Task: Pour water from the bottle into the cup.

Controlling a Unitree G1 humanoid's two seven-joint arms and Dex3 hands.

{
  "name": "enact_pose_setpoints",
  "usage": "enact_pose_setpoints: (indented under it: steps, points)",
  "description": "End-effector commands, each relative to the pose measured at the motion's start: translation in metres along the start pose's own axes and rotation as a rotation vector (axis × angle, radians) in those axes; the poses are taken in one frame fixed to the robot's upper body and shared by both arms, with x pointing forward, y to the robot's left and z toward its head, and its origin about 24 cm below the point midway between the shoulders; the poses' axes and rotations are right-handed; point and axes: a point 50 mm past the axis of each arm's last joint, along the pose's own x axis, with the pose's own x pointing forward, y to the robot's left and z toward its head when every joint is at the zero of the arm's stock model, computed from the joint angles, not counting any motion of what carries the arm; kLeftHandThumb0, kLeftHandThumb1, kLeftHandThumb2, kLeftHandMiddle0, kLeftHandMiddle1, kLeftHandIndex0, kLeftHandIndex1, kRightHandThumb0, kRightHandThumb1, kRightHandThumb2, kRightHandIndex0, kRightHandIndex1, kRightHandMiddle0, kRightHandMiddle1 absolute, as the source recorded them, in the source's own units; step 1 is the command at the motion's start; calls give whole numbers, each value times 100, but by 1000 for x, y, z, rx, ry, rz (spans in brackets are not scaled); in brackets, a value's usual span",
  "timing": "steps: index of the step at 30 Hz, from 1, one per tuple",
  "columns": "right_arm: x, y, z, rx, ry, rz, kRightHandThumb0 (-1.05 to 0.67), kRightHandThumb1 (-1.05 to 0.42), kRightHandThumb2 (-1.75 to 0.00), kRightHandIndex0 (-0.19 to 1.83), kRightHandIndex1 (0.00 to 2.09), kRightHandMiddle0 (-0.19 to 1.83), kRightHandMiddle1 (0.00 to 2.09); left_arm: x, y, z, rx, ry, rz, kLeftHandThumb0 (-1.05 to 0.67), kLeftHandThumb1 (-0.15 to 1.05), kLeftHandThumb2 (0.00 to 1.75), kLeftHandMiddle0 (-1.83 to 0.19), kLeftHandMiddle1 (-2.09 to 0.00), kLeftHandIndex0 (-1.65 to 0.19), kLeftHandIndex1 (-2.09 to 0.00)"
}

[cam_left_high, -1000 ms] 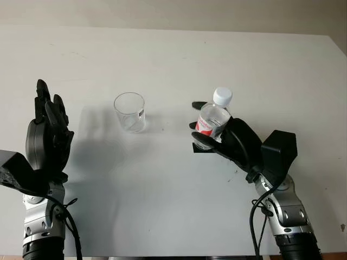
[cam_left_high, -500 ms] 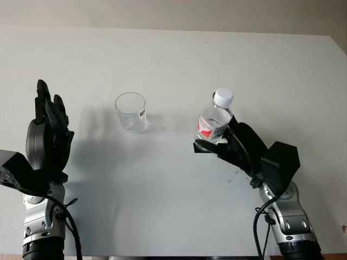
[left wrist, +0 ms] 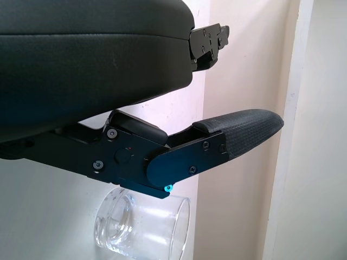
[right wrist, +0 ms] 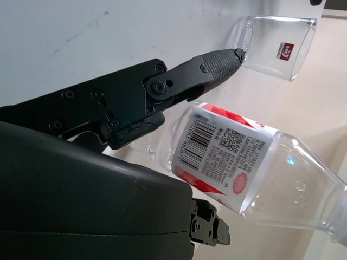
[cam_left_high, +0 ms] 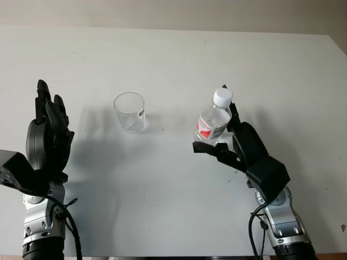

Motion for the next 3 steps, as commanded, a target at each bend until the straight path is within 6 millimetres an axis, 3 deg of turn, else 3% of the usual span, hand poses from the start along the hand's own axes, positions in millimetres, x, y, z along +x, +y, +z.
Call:
enact_pose_setpoints:
  steps: [1,3]
  points:
    - [2,-1,4,-4,-28,-6,-80,-95,-6,-19,0,-19,0,1,1,1,6,-9,-3,-76,105,77,17,-5,19,0]
    - [3,-2,4,0,-29,4,-79,-95,-6,-19,0,-19,0,1,0,1,-3,-8,-5,-76,105,76,17,-5,19,-1]
